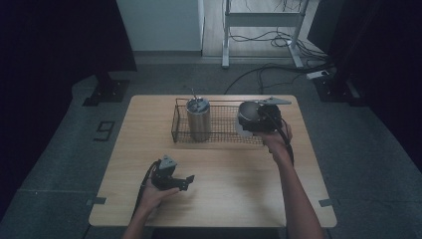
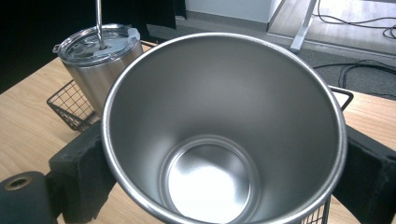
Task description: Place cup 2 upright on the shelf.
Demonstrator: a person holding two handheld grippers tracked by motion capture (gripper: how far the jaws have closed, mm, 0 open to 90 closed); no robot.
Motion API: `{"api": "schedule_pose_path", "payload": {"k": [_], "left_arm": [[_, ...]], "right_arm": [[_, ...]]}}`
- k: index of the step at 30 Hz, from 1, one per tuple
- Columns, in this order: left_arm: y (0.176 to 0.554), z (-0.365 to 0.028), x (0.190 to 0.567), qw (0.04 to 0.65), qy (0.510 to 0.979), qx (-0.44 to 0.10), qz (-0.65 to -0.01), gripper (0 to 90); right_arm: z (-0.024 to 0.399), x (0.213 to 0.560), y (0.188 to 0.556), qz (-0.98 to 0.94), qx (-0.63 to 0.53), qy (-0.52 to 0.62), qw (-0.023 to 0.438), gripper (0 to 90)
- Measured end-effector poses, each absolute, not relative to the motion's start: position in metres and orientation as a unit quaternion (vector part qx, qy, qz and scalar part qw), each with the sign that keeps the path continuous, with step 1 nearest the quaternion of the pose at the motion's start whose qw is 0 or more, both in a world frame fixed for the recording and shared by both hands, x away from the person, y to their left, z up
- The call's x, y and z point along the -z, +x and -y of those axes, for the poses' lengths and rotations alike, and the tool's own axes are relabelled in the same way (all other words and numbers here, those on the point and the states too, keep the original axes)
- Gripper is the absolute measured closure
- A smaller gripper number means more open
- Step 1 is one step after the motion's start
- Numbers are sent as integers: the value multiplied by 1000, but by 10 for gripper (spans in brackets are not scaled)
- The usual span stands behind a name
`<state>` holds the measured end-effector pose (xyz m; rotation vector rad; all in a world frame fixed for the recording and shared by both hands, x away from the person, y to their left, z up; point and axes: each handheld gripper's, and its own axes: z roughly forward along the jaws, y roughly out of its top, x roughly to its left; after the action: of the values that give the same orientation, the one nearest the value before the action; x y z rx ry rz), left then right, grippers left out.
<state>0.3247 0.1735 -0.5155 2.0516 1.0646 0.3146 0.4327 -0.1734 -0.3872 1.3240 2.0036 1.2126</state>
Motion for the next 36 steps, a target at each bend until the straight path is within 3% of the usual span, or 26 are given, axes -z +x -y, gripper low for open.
{"api": "schedule_pose_path", "payload": {"k": [36], "left_arm": [[325, -175, 517, 391, 809, -121, -422, 85]], "right_arm": [[167, 392, 476, -725, -425, 498, 213, 72]]}}
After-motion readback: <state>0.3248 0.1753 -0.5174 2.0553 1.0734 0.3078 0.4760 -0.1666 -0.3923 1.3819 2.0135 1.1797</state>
